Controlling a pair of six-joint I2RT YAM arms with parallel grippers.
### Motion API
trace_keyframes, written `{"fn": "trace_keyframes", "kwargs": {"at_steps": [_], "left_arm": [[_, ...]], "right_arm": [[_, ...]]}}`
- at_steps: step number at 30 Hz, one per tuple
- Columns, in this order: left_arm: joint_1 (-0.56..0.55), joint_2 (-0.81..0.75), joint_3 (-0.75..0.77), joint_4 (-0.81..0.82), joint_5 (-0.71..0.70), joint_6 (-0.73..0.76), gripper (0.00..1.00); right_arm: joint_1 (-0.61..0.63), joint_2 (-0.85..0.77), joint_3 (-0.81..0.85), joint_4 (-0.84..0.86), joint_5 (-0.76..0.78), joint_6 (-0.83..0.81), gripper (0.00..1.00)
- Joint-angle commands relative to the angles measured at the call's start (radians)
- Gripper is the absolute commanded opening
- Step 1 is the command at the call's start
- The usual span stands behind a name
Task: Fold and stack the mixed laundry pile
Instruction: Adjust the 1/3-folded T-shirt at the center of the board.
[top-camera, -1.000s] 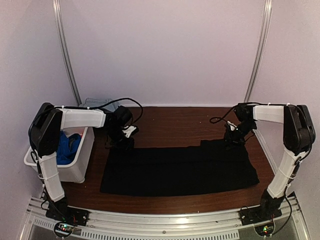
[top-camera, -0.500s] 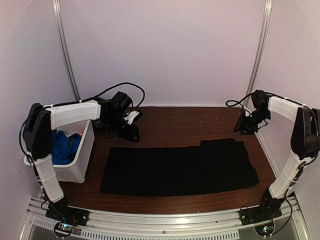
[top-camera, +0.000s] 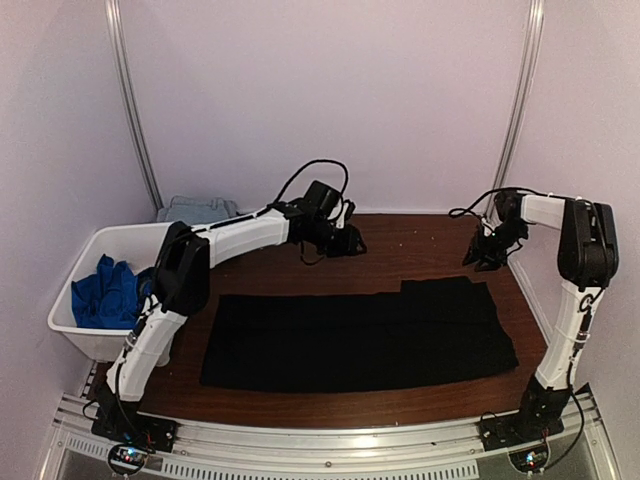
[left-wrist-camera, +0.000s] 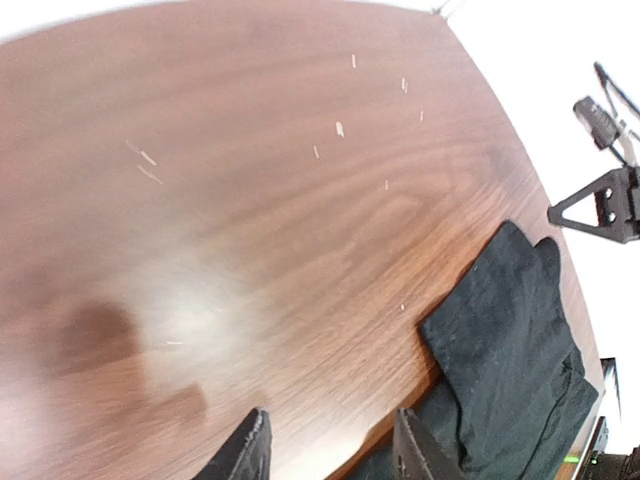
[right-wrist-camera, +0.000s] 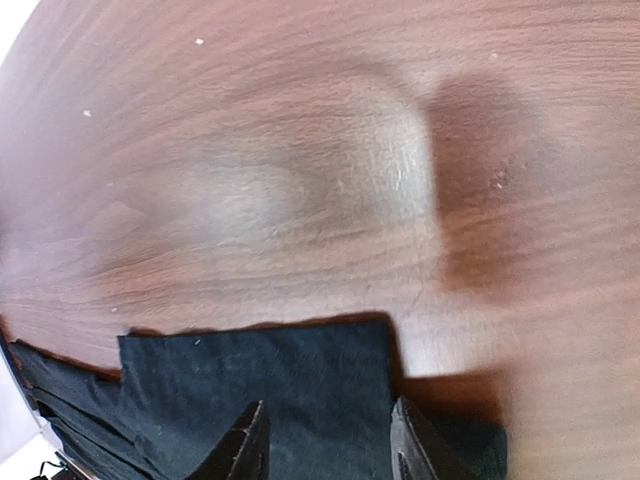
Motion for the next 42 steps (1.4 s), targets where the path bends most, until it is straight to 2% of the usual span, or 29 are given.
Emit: {"fn": "trace_keyframes", "kwargs": {"at_steps": [1,4,6,9,11,29,31,34,38,42], "left_arm": [[-0.021,0.059,0.026,0.063,0.034,-0.114,0.42],[-0.024,0.034,-0.041,0.054,0.049,-0.071,0.41],[-0.029,0.011,-0.082,-0.008,0.058,-0.015,0.4],[-0.04,-0.104,-0.253,0.018,0.046,0.044,0.41],[-0.041,-0.138,-0.313,0.015,0.05,0.066,0.41],[0.032,-0.316,-0.499,-0.043,-0.041,0.115,0.42],[0.038,-0.334,-0.524,-0.043,-0.045,0.118,0.42],[0.05,-0.364,-0.561,-0.043,-0.06,0.121,0.42],[0.077,-0.406,-0.612,-0.044,-0.067,0.128,0.42],[0.096,-0.454,-0.659,-0.06,-0.086,0.164,0.42]], "right_arm": [[-0.002,0.036,0.035,0.003,0.015,-0.013,0.43],[-0.002,0.004,-0.007,0.036,0.014,-0.005,0.46],[-0.002,-0.014,-0.015,0.039,0.01,0.001,0.46],[-0.002,-0.03,-0.026,0.046,0.007,-0.007,0.47],[-0.002,-0.003,-0.023,0.037,0.009,-0.014,0.47],[0.027,0.121,0.016,0.028,0.023,-0.043,0.46],[0.031,0.132,0.028,0.024,0.027,-0.043,0.42],[0.034,0.129,0.046,0.022,0.016,-0.047,0.3],[0.04,0.082,0.041,0.017,-0.012,-0.041,0.01],[0.054,-0.039,0.001,0.014,-0.059,-0.029,0.0]]}}
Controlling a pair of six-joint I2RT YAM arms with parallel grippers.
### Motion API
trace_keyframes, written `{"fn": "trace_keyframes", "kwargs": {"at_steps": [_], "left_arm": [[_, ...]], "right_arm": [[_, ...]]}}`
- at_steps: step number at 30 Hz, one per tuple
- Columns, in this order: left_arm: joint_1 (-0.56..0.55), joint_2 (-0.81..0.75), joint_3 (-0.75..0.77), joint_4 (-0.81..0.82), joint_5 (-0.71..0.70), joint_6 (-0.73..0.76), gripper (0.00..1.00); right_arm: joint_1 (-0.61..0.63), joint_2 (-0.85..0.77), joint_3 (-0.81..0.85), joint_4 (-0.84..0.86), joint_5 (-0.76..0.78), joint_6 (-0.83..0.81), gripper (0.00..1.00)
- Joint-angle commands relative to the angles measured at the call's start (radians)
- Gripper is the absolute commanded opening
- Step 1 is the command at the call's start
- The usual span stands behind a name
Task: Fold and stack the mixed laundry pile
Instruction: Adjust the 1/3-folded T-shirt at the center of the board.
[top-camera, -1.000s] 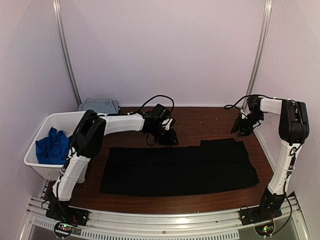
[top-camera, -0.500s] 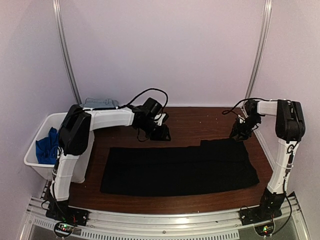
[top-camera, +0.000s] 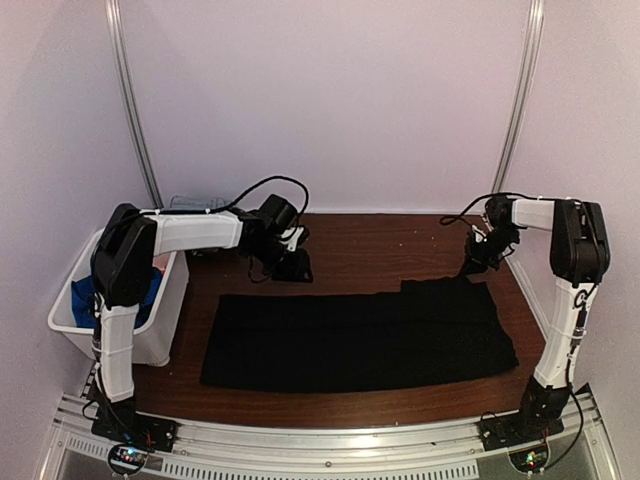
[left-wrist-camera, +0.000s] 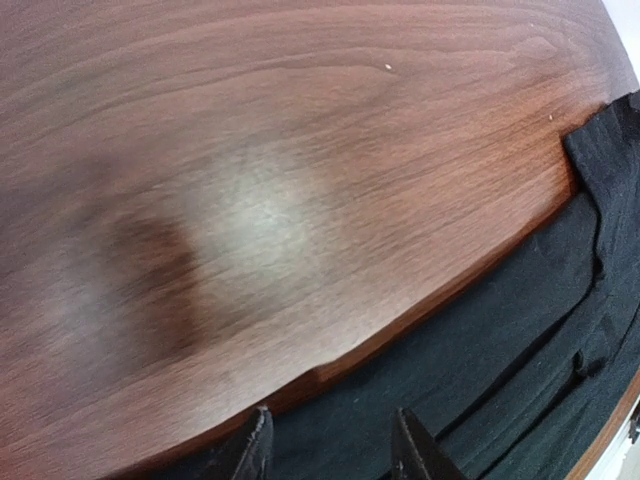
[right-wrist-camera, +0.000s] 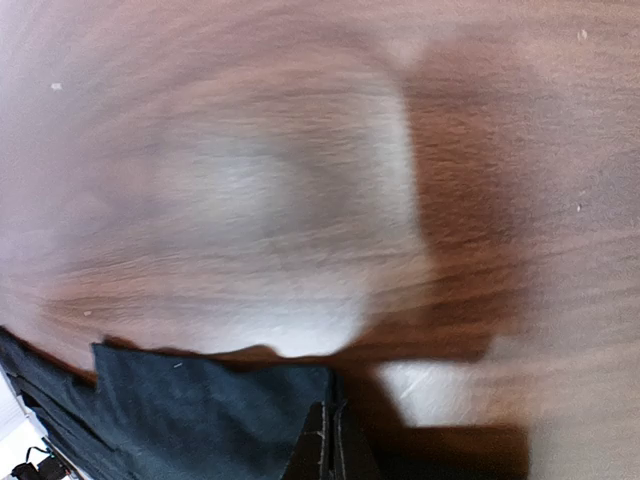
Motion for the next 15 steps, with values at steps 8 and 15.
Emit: {"fn": "trace_keyframes", "kwargs": {"at_steps": [8,15], "left_arm": [[0.045,-0.17,-0.128,-0.029,-0.07,0.083,0.42],[0.045,-0.246,-0.226,-0.021,-0.08,0.066,0.42]], "right_arm": [[0.072,-0.437,-0.281,-0.064,-0.099,0.035,0.0],[0.074,-0.682,-0.546,-0.119,-0.088,0.064,0.0]]}}
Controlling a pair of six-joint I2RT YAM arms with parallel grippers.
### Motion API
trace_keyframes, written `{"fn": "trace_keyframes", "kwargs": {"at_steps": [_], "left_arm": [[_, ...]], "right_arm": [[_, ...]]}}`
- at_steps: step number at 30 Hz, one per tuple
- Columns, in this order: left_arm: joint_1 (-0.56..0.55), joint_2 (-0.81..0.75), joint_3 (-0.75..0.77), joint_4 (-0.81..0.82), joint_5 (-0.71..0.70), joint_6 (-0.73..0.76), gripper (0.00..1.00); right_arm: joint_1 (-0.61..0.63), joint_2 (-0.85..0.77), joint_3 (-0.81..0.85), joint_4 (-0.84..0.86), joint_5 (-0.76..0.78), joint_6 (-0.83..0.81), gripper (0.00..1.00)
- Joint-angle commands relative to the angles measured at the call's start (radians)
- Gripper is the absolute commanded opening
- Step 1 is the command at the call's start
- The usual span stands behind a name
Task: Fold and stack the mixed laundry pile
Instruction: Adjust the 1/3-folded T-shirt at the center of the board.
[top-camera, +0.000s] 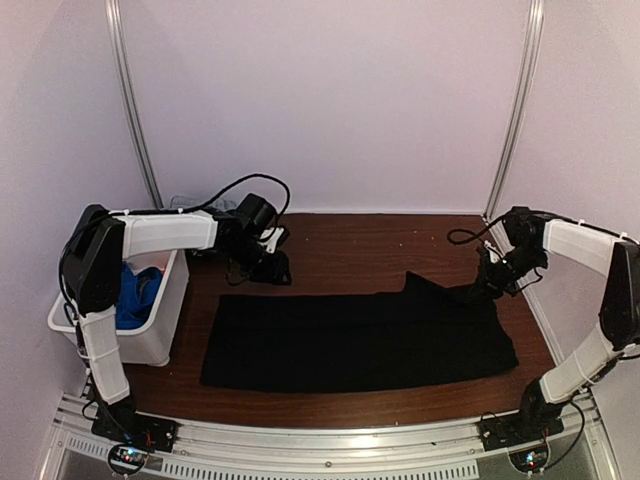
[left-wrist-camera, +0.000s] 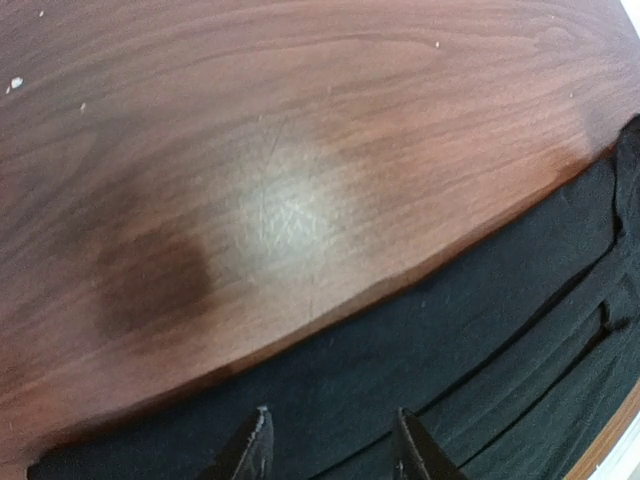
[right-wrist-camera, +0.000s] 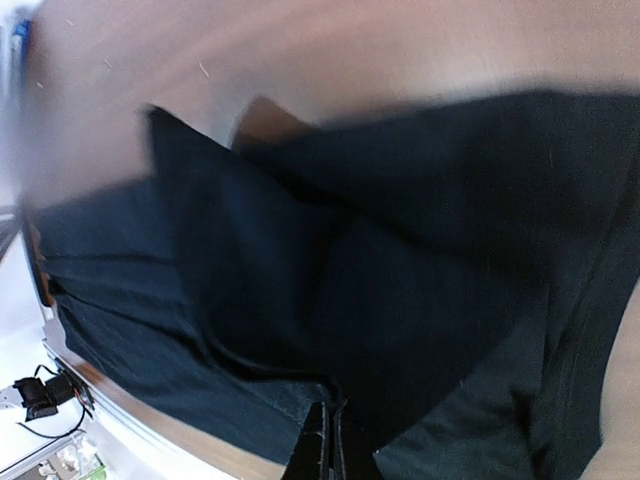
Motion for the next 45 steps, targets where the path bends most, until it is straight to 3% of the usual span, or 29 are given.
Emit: {"fn": "trace_keyframes", "kwargs": {"at_steps": [1,10,21,26,31,39,45], "left_arm": [[0.001,-0.075,-0.068,0.009,-0.022,0.0,0.42],[0.001,-0.126,-0.139,0.02,-0.034,-0.01,0.42],[-0.011,-0.12,-0.148,0.018,-0.01,0.011,0.42],[-0.105,-0.12,-0.096,0.062,0.021,0.098,0.42],[-0.293,-0.106,-0.082,0.314,0.066,0.205,0.44],[-0.427,0.091,0.092,0.524,0.148,0.407,0.41],[-0.436,0.228,0.223,0.525,0.203,0.226,0.34]], "right_arm": [[-0.001,-0.136,-0.123,-0.073,-0.007,0.032,0.0],[-0.001,-0.374,-0.349,-0.141,-0.013,0.163,0.0],[-0.001,-0.473,-0.38,-0.268,-0.019,0.258,0.0],[-0.002,-0.501,-0.384,-0.235,-0.081,0.279,0.0],[-0.011,-0.433,-0.355,-0.158,-0.089,0.321,0.0],[-0.023,-0.393,-0.326,-0.076,-0.1,0.381,0.0],[-0.066,-0.385,-0.286,-0.033,-0.072,0.411,0.0]]}}
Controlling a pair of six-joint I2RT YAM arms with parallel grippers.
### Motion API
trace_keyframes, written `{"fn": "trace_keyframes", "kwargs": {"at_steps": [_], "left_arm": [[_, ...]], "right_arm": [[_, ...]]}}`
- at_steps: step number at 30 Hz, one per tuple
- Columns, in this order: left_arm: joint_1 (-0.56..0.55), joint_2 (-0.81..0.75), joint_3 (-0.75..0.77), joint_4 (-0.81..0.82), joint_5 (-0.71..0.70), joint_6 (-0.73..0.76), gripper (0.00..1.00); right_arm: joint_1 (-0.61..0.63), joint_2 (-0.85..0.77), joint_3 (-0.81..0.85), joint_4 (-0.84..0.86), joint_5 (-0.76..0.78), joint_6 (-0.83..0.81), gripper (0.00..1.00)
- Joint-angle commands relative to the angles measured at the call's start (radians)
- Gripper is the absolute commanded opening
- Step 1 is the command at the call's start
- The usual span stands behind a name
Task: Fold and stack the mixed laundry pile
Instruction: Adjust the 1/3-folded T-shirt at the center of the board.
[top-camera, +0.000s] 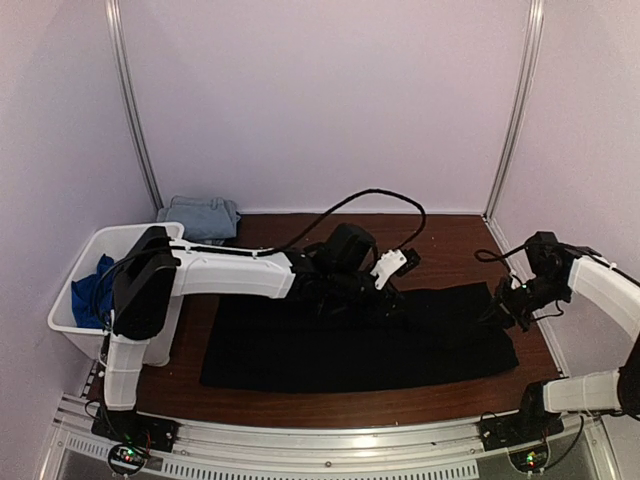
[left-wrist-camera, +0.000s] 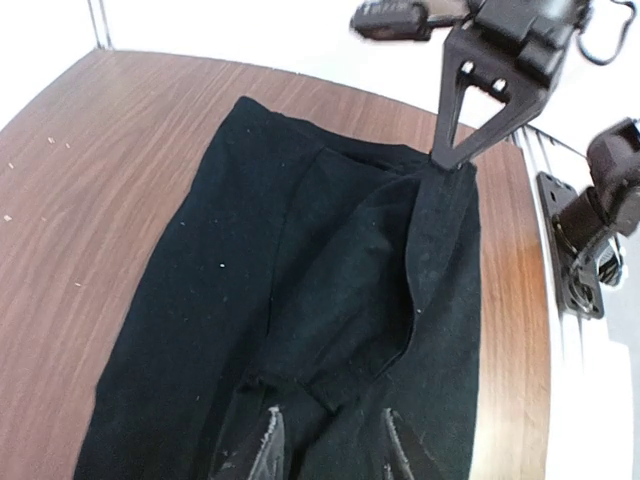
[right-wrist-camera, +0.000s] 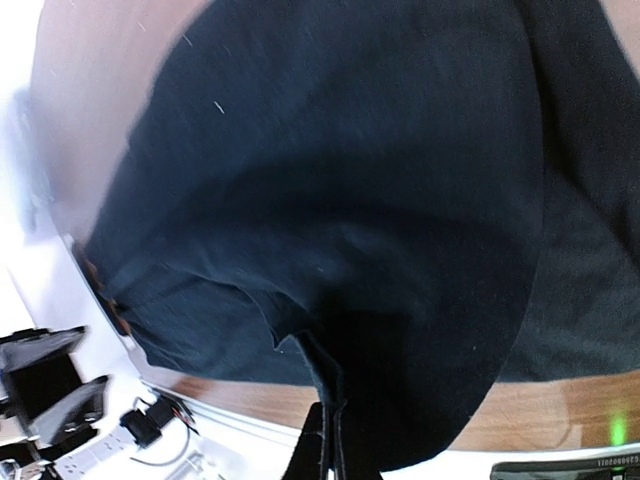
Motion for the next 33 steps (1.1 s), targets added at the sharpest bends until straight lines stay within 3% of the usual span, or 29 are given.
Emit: {"fn": "trace_keyframes", "kwargs": {"at_steps": [1,12,23,33], "left_arm": [[0.007,0.067,0.05,0.066,0.049,-0.152,0.34],[-0.015,0.177,0.055,0.062,0.139,-0.53,0.28],[-0.014,0.292,0.137,0.021,0.131,-0.72,0.23],[-0.014,0.333,0.183,-0.01,0.119,-0.753,0.24]], "right_arm": [[-0.03,0.024,0.039,0.066,0.015,0.037,0.0],[-0.046,0.058,0.015,0.086,0.017,-0.006,0.0],[-0.047,0.045,-0.011,0.109,-0.003,0.004,0.0],[-0.048,0.033,-0.025,0.113,-0.008,0.008,0.0]]}}
